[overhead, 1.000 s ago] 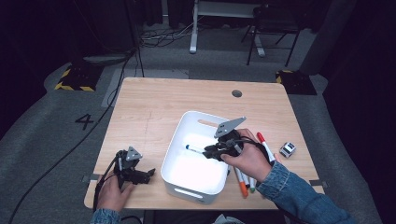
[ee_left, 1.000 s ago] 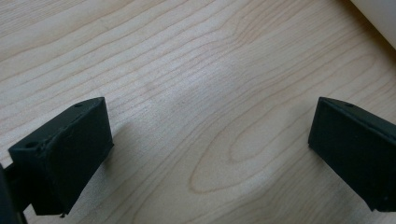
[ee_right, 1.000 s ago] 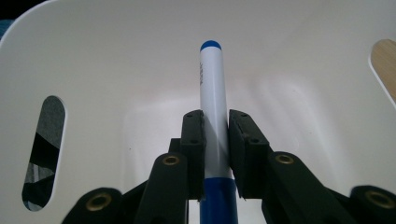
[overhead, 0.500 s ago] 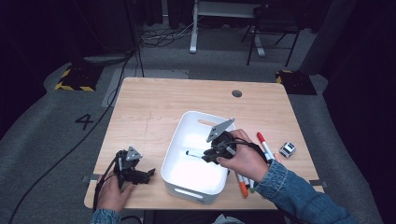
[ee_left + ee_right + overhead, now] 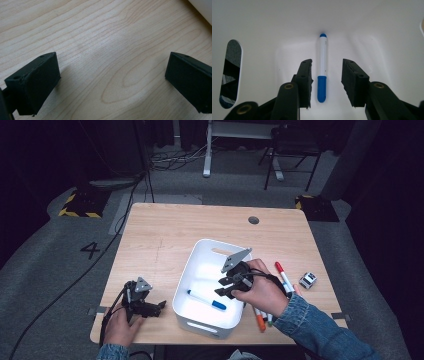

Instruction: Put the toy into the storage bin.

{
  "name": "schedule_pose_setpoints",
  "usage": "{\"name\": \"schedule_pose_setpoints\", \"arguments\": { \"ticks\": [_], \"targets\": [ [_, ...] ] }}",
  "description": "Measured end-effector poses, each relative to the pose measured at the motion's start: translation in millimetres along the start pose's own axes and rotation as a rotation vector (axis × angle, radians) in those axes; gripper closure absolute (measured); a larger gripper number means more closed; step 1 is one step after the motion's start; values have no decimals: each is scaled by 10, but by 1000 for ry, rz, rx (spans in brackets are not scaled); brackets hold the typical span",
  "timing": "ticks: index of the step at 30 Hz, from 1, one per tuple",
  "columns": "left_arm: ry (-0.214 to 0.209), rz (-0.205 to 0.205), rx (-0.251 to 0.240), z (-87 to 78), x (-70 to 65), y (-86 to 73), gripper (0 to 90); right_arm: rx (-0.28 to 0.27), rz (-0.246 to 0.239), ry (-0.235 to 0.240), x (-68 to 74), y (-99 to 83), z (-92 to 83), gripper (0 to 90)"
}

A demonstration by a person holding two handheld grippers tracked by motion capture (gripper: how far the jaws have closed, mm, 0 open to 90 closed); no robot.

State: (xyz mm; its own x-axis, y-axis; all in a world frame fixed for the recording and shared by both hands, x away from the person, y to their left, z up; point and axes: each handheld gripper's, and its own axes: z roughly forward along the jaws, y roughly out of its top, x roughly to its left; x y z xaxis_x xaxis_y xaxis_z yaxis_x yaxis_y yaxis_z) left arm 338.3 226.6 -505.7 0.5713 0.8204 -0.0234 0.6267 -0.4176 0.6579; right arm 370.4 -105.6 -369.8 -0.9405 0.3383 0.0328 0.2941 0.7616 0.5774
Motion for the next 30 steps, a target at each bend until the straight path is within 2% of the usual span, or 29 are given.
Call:
{"name": "schedule_pose_setpoints", "arguments": {
  "ticks": [1, 9, 15, 23, 24, 25, 29, 30],
  "targets": [
    [0, 0, 0, 0, 0, 0, 0, -30, 6, -15, -28, -23, -64, 595],
    [0, 0, 0, 0, 0, 0, 0, -108, 34, -39, -108, -151, -294, 588],
    [0, 0, 0, 0, 0, 0, 0, -163, 80, -67, -182, -286, -506, 606],
    [0, 0, 0, 0, 0, 0, 0, -194, 142, -113, -308, -524, -730, 637],
    [0, 0, 0, 0, 0, 0, 0, -205, 162, -117, -330, -563, -758, 641],
    [0, 0, 0, 0, 0, 0, 0, -204, 159, -126, -355, -592, -779, 645],
    [0, 0, 0, 0, 0, 0, 0, -223, 215, -128, -455, -726, -870, 668],
    [0, 0, 0, 0, 0, 0, 0, -223, 215, -128, -455, -726, -870, 668]
  ]
}}
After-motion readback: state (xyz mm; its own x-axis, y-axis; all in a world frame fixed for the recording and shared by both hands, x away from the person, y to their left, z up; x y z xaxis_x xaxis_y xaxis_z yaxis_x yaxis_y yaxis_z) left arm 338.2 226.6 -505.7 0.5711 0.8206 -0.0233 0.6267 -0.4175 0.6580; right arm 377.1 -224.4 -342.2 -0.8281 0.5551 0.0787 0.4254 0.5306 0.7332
